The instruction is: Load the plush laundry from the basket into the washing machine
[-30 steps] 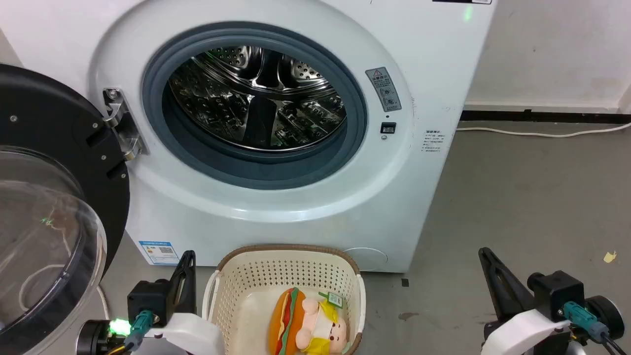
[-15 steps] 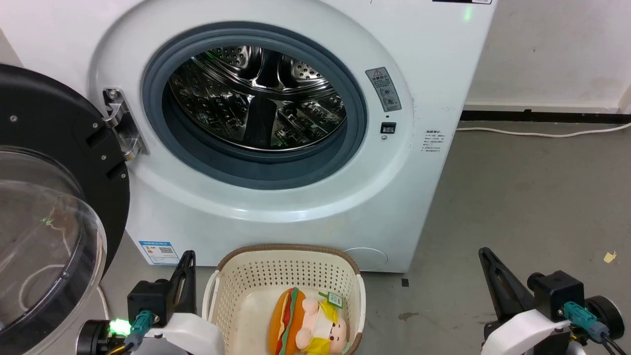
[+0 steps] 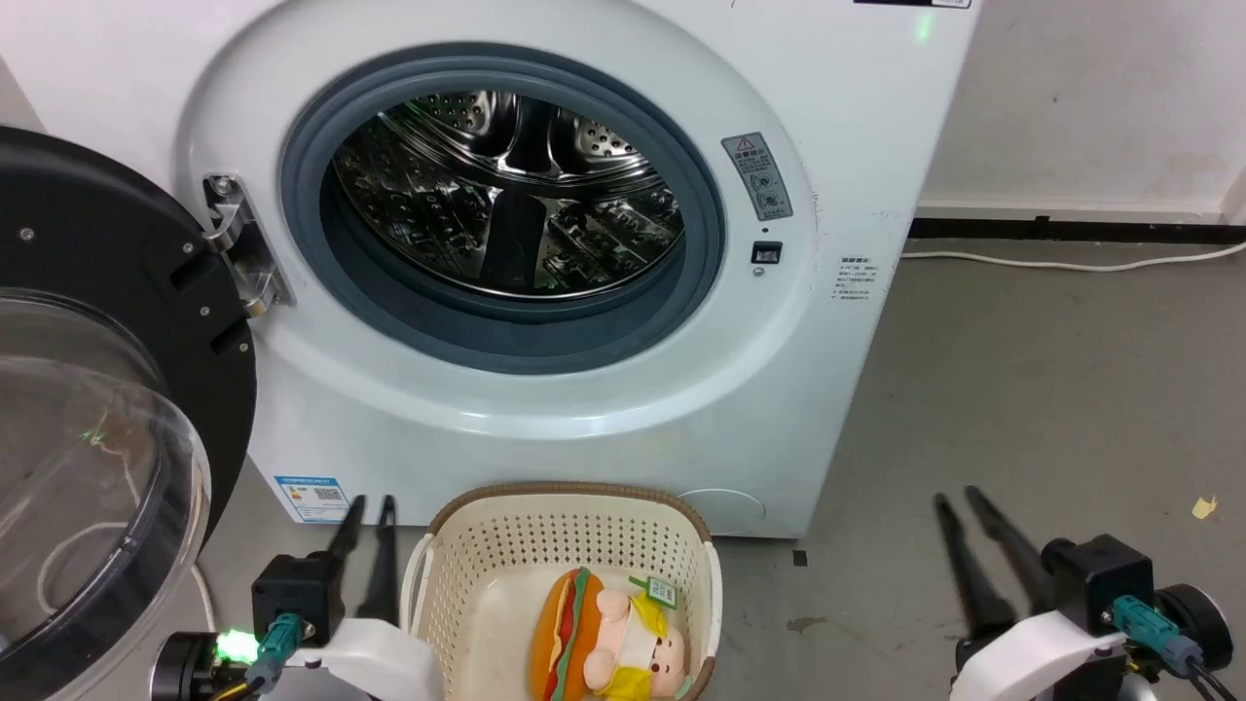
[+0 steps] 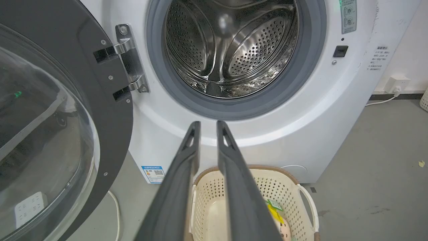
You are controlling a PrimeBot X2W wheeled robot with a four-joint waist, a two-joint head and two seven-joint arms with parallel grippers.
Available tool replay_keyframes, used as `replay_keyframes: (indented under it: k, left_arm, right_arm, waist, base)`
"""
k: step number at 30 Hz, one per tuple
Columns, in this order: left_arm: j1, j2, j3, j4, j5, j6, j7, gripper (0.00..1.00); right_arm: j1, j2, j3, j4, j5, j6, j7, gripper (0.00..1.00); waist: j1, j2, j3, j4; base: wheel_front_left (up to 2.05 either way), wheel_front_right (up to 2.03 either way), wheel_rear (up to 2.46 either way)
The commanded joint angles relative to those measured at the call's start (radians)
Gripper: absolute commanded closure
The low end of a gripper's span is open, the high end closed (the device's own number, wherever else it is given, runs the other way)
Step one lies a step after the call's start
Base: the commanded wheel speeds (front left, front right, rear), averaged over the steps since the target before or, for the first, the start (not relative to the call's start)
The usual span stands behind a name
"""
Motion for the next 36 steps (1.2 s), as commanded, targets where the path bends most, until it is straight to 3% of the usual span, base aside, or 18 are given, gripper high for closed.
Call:
replay_keyframes:
  k: [1, 21, 36]
  left_arm:
    - [0.0, 0.0, -0.001, 0.0, 0.0, 0.0, 0.0, 0.0]
    - [-0.014, 0.0, -0.045, 0.015, -0.035, -0.004, -0.041, 0.0]
    - [-0.098, 0.012, -0.089, 0.163, -0.051, -0.015, -0.056, 0.0]
  right_arm:
    - [0.0, 0.0, 0.0, 0.0, 0.001, 0.0, 0.0, 0.0]
    - [0.007, 0.0, -0.018, -0.015, 0.046, 0.0, -0.041, 0.0]
    - [-0.029, 0.0, -0.001, -0.028, 0.095, 0.0, -0.072, 0.0]
  waist:
    - [0.0, -0.0001, 0.0, 0.0]
    - [0.0, -0.0001, 0.036, -0.016]
    - [0.0, -0.0001, 0.146, -0.069]
  base:
    - [0.0, 0.0, 0.0]
    - [0.0, 0.0, 0.0]
    - [0.0, 0.0, 0.0]
